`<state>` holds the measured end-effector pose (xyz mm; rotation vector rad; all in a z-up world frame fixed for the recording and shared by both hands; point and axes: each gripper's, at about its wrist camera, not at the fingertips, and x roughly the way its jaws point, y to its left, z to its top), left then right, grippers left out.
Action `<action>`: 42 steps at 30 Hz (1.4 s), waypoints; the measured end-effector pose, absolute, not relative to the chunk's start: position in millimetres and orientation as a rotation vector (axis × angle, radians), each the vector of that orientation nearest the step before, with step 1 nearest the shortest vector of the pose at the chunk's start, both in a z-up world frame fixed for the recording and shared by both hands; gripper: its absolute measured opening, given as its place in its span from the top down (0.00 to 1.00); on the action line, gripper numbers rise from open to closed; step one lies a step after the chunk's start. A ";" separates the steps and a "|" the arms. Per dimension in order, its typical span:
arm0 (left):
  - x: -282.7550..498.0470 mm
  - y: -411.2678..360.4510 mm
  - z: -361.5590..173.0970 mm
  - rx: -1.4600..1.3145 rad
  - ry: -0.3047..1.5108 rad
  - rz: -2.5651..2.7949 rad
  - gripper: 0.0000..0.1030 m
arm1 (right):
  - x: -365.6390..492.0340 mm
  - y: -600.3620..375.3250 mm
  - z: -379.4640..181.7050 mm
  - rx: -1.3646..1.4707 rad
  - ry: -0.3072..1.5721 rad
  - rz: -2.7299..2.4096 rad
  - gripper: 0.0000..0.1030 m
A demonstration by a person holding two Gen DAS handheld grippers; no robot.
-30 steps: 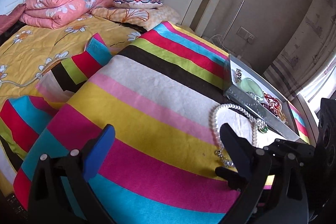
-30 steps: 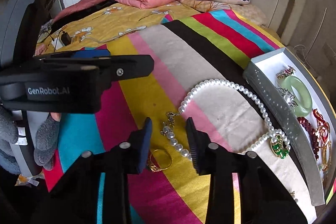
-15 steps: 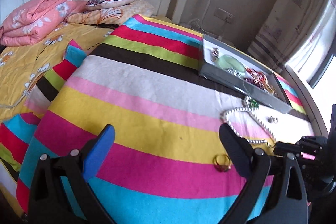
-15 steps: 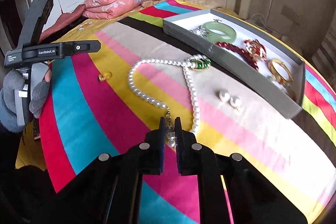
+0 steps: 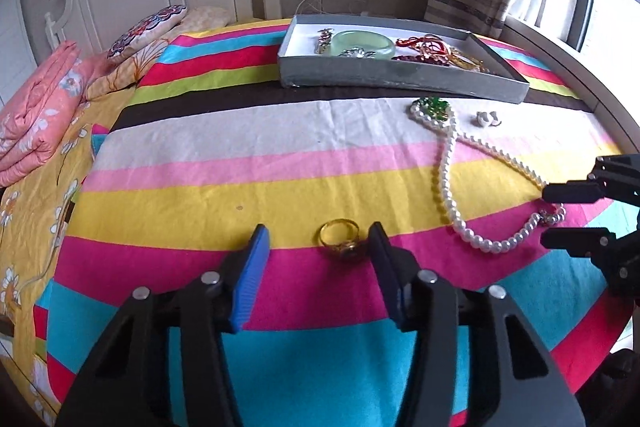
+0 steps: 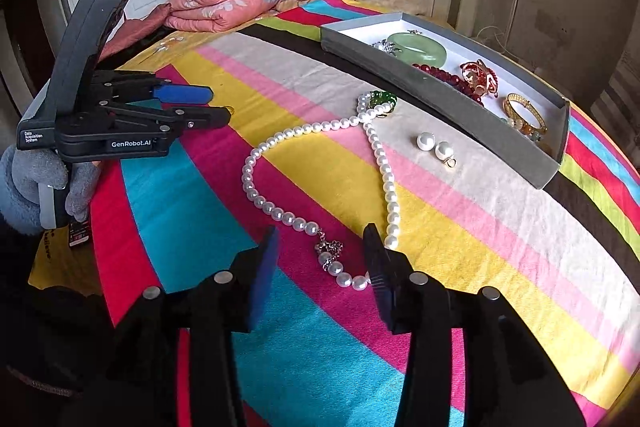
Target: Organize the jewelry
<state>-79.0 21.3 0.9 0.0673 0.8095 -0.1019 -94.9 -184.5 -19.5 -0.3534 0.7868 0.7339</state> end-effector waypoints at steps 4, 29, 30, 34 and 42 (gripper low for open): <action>-81.8 15.6 0.8 0.097 0.788 -0.101 0.80 | -97.4 -184.5 -17.5 -0.350 0.767 0.728 0.59; -84.7 28.0 3.9 0.020 0.769 -0.108 0.80 | -115.6 -181.6 -20.1 -0.372 0.799 0.716 0.97; -85.2 27.9 4.4 0.018 0.768 -0.109 0.80 | -115.7 -183.1 -17.4 -0.327 0.798 0.735 0.97; -89.7 25.9 5.3 0.023 0.766 -0.116 0.80 | -102.5 -207.2 9.5 0.009 0.767 0.848 0.97; -96.1 33.0 12.9 0.007 0.744 -0.103 0.80 | -98.2 -215.4 77.9 0.091 0.610 0.871 0.97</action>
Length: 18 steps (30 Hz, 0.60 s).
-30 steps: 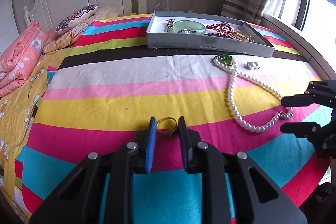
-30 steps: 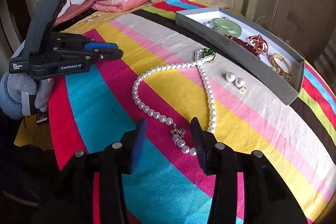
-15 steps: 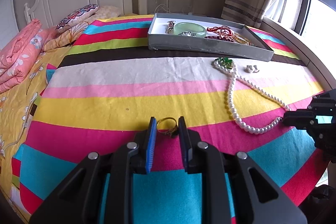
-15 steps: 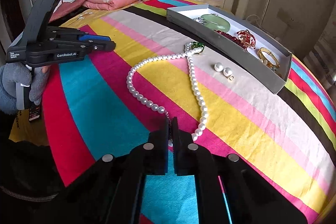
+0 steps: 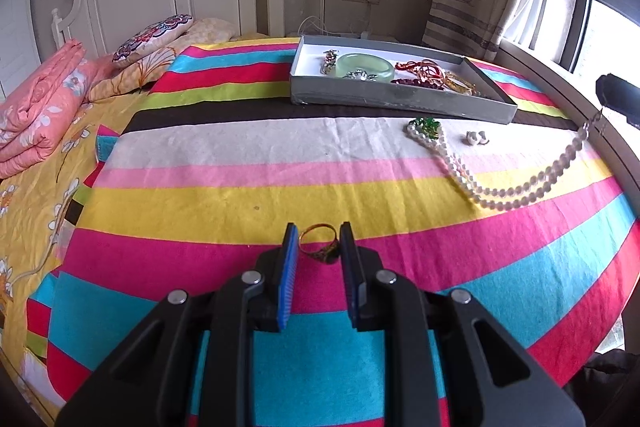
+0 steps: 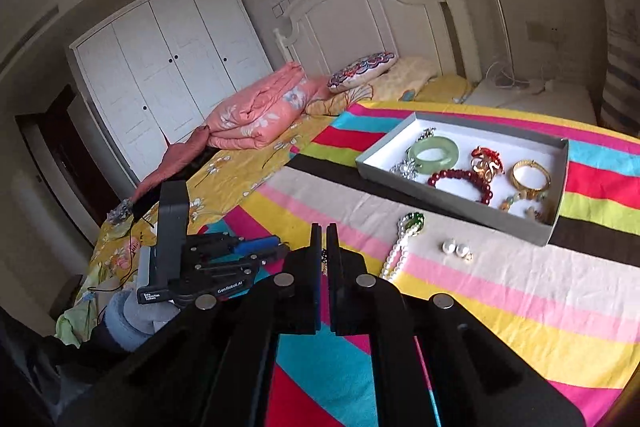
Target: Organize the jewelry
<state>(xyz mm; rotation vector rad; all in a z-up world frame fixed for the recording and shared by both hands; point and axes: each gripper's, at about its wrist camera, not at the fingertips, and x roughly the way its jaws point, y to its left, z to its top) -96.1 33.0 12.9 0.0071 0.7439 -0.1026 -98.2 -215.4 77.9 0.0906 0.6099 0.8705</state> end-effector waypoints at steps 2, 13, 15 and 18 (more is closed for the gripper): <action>-96.9 34.5 14.1 0.006 0.741 -0.101 0.80 | -95.1 -216.9 87.5 0.089 0.590 0.865 0.97; -93.3 23.9 64.9 0.078 0.641 -0.123 0.80 | -78.5 -210.7 172.7 0.051 0.390 0.835 0.97; -89.6 22.1 76.8 0.086 0.622 -0.128 0.80 | -76.5 -210.9 184.0 0.044 0.368 0.828 0.97; -83.4 17.6 92.1 0.104 0.603 -0.138 0.80 | -72.4 -210.3 197.0 0.031 0.348 0.819 0.97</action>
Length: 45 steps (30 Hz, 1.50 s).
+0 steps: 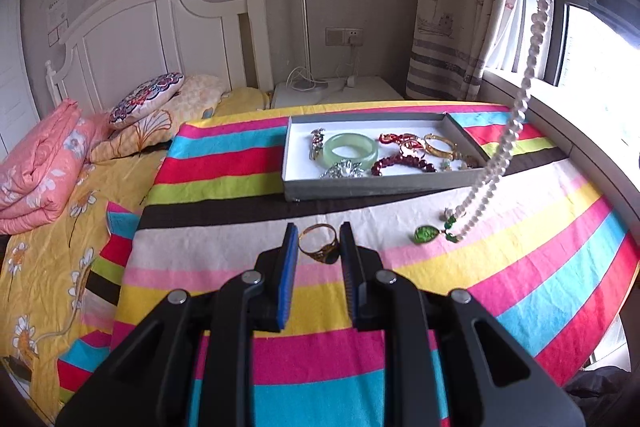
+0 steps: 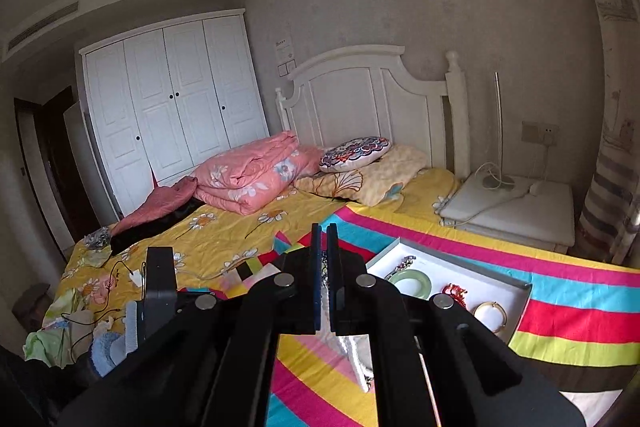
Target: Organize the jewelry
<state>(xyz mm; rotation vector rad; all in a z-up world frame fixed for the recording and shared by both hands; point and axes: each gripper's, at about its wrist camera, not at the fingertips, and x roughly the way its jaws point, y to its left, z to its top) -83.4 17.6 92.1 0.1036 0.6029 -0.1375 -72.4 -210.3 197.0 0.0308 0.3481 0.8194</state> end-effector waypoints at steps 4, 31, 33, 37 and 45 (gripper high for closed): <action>-77.3 8.7 106.4 0.138 0.587 -0.154 0.80 | -72.4 -211.9 209.9 0.016 0.325 0.811 0.97; -87.1 25.3 36.2 0.091 0.749 -0.165 0.80 | -92.8 -161.9 11.0 -0.544 0.713 0.988 0.44; -90.9 26.6 30.7 0.084 0.760 -0.169 0.80 | -85.4 -160.3 1.3 -0.614 0.731 1.023 0.49; -93.6 26.5 22.1 0.067 0.781 -0.174 0.80 | -76.7 -161.3 -11.9 -0.668 0.777 1.116 0.67; -90.4 23.8 12.1 0.063 0.807 -0.184 0.80 | -81.1 -186.2 -14.9 -0.577 0.817 1.099 0.76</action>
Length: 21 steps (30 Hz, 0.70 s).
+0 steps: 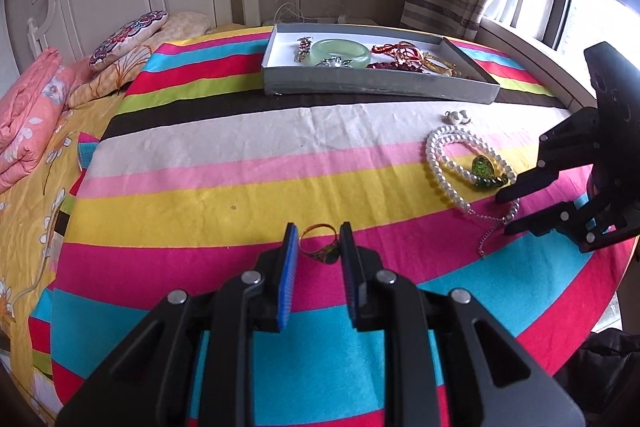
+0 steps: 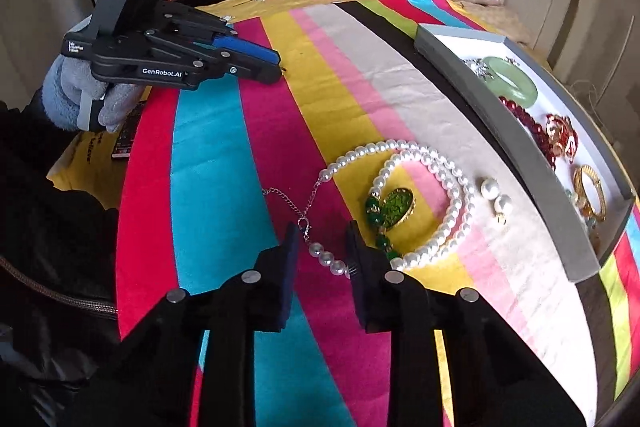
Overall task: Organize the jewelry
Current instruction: 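Lift the pearl necklace high with the right tool toward the box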
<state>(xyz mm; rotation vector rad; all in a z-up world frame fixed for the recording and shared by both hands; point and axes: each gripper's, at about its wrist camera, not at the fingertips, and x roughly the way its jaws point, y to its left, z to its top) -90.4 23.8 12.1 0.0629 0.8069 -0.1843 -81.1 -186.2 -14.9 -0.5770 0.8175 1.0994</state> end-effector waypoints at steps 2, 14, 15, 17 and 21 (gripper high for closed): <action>-89.6 20.5 13.2 0.072 0.806 -0.187 0.80 | -82.1 -188.9 -11.0 -0.588 0.835 1.108 0.73; -88.7 12.6 13.5 0.085 0.807 -0.193 0.80 | -126.7 -188.3 8.8 -0.422 0.664 1.023 0.92; -88.8 11.9 14.0 0.084 0.805 -0.191 0.80 | -125.7 -190.0 16.8 -0.366 0.641 1.026 0.92; -88.6 12.2 15.0 0.084 0.803 -0.190 0.80 | -117.6 -195.3 36.0 -0.215 0.601 1.032 0.92; -89.0 11.6 16.9 0.087 0.799 -0.188 0.80 | -97.2 -208.2 72.0 0.042 0.510 1.050 0.92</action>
